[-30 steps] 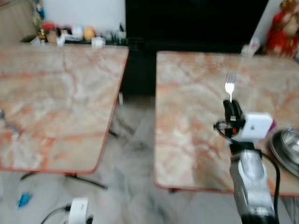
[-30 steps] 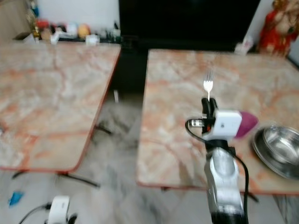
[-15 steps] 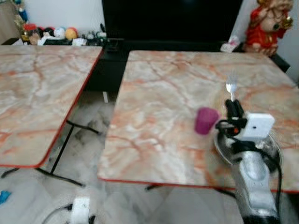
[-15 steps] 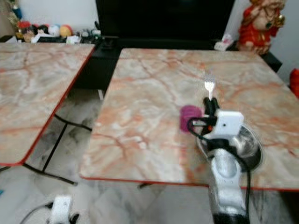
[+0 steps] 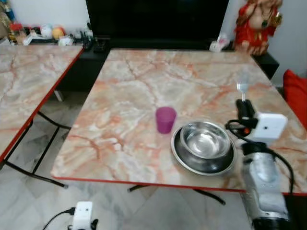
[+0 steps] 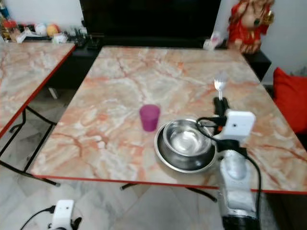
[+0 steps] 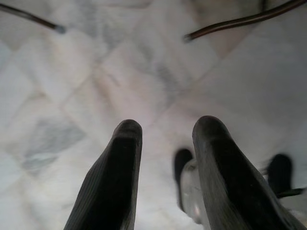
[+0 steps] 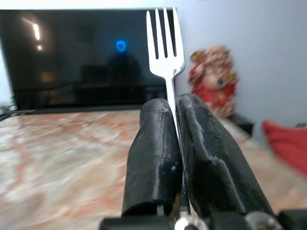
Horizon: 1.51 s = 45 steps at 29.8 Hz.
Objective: Setting the table
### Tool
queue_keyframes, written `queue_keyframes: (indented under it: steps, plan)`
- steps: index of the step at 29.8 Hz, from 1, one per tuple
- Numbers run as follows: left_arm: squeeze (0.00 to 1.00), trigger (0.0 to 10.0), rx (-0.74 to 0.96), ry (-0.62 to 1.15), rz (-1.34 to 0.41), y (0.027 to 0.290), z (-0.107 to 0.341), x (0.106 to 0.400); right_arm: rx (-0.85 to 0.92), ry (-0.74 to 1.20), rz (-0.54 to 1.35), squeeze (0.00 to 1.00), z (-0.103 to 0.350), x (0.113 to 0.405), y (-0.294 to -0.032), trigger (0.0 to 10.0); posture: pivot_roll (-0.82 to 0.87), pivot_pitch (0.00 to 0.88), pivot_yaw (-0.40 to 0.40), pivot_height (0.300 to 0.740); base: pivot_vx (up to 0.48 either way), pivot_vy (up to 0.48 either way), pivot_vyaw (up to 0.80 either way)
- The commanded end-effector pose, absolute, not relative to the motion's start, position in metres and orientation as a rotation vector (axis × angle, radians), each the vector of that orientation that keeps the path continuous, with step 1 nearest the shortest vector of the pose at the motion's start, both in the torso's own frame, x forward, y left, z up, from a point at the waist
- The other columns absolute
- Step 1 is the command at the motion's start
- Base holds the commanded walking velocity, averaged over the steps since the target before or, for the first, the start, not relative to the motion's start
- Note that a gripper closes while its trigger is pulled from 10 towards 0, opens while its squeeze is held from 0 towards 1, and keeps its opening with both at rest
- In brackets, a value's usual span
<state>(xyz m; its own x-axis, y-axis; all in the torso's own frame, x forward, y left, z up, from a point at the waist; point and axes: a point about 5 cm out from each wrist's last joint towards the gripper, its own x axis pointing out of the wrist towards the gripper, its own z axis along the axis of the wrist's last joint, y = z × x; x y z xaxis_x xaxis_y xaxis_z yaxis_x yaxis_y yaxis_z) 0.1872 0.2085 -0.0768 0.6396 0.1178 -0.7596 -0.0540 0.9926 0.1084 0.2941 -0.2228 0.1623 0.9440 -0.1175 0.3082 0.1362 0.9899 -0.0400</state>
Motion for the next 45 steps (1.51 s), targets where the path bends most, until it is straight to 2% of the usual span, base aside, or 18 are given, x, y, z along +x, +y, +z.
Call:
queue_keyframes:
  steps: [1, 20, 24, 37, 41, 45]
  plan:
    - [0.0, 10.0, 0.09, 0.879, 0.117, 0.216, -0.077, 0.185, -0.051, -0.324, -0.114, 0.0, 0.167, 0.296, -0.216, 10.0, 0.01, 0.0, 0.004, 0.736, 0.0, 0.0, 0.0]
    - [0.0, 10.0, 0.037, 0.887, 0.138, 0.218, -0.078, 0.181, -0.048, -0.278, -0.164, 0.0, 0.164, 0.3, -0.222, 10.0, 0.01, 0.008, 0.005, 0.736, 0.0, 0.0, 0.0]
    - [0.0, 10.0, 0.042, 0.884, 0.139, 0.219, -0.078, 0.181, -0.049, -0.271, -0.171, 0.0, 0.163, 0.3, -0.223, 10.0, 0.01, 0.007, 0.006, 0.736, 0.0, 0.382, 0.0]
    - [0.0, 10.0, 0.043, 0.898, 0.138, 0.222, -0.079, 0.179, -0.063, -0.244, -0.192, 0.0, 0.161, 0.303, -0.227, 10.0, 0.02, 0.006, 0.007, 0.736, 0.0, 0.0, 0.0]
    - [0.0, 10.0, 0.04, 0.902, 0.141, 0.222, -0.079, 0.177, -0.07, -0.235, -0.202, 0.0, 0.162, 0.305, -0.23, 10.0, 0.02, 0.006, 0.007, 0.736, 0.0, 0.48, 0.0]
    - [0.0, 10.0, 0.046, 0.905, 0.127, 0.221, -0.08, 0.177, -0.086, -0.196, -0.228, 0.0, 0.157, 0.307, -0.235, 10.0, 0.02, 0.007, 0.008, 0.736, 0.0, 0.0, 0.0]
